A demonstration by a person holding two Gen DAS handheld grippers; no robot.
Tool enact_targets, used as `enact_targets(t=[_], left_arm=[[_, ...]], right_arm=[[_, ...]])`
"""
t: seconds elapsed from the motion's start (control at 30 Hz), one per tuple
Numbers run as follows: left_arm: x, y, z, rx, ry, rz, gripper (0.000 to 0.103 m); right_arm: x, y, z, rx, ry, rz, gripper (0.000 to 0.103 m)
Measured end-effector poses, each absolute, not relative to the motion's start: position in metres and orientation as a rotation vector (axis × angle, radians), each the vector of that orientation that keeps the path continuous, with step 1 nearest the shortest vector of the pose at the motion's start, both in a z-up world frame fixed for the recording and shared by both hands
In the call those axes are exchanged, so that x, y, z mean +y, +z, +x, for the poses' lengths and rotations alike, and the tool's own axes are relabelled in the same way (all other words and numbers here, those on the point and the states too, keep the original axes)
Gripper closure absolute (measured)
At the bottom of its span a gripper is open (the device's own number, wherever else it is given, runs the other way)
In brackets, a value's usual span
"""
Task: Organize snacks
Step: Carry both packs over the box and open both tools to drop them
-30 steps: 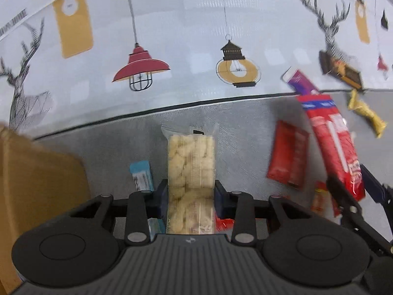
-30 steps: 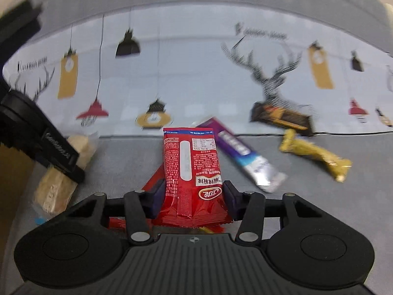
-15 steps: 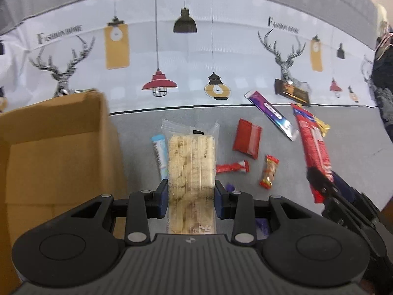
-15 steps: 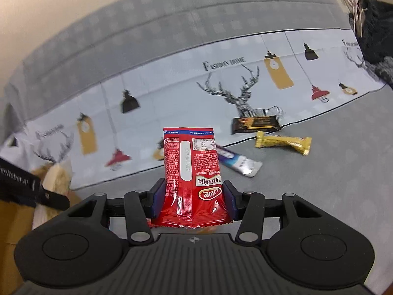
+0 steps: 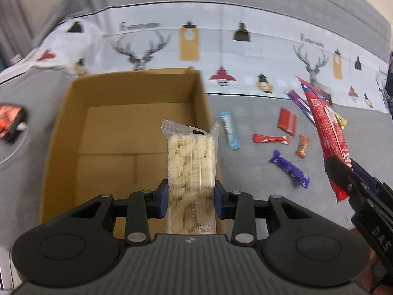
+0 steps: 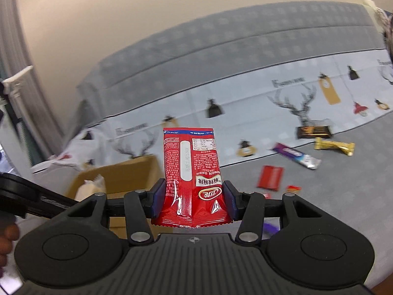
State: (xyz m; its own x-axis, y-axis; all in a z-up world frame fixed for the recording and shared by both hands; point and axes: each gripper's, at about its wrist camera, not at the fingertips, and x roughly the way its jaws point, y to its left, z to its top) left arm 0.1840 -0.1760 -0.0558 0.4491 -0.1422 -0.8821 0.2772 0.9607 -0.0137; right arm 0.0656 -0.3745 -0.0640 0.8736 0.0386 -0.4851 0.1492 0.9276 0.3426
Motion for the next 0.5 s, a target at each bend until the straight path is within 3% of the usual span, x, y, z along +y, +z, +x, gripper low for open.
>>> enact_targets(t=[0.5], left_arm=[[-0.078,-0.022,0.146,0.983,-0.197,0.028,0.062]], right_arm=[[-0.274,-0.033,0.054,0.534,0.091,0.269,0.051]])
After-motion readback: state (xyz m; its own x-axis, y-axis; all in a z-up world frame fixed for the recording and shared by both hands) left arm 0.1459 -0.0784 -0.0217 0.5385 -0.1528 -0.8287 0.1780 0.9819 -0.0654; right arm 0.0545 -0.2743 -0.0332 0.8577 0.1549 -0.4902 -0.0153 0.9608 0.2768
